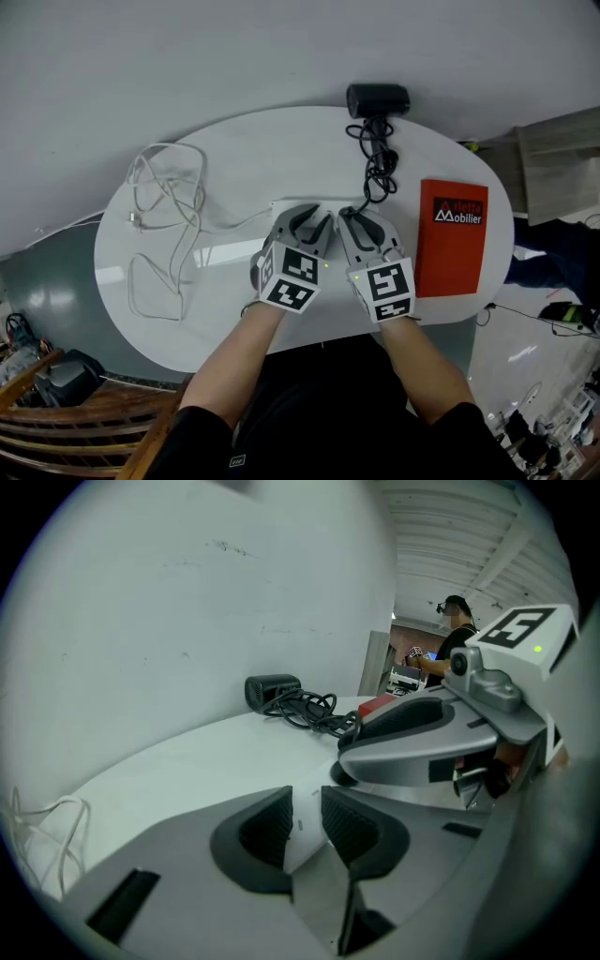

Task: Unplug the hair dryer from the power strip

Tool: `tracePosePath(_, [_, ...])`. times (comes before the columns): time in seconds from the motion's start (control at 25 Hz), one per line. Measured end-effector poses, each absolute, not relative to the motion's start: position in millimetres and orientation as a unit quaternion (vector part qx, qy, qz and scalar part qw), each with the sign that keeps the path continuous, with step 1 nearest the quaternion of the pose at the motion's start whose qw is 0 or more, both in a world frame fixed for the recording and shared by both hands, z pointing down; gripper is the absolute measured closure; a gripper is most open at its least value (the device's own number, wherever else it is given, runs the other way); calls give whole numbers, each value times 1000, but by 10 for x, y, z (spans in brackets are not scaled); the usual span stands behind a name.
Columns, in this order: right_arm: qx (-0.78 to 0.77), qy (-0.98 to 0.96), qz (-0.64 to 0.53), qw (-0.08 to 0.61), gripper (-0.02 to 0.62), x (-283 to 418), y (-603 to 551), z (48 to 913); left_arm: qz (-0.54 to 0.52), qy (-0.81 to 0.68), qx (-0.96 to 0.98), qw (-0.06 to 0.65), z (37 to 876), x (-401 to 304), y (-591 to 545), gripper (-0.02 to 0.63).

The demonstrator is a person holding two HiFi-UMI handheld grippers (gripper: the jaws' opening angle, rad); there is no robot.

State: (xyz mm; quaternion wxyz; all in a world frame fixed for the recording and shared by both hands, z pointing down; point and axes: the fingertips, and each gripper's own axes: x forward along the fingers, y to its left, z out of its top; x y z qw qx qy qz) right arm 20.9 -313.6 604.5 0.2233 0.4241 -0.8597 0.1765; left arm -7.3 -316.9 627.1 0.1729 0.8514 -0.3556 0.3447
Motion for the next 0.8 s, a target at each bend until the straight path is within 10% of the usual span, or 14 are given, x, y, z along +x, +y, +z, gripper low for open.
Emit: tracePosePath(0.8, [429,-876,191,110,528,323,-3410,5370,347,-360,849,170,6284,-76,-3183,502])
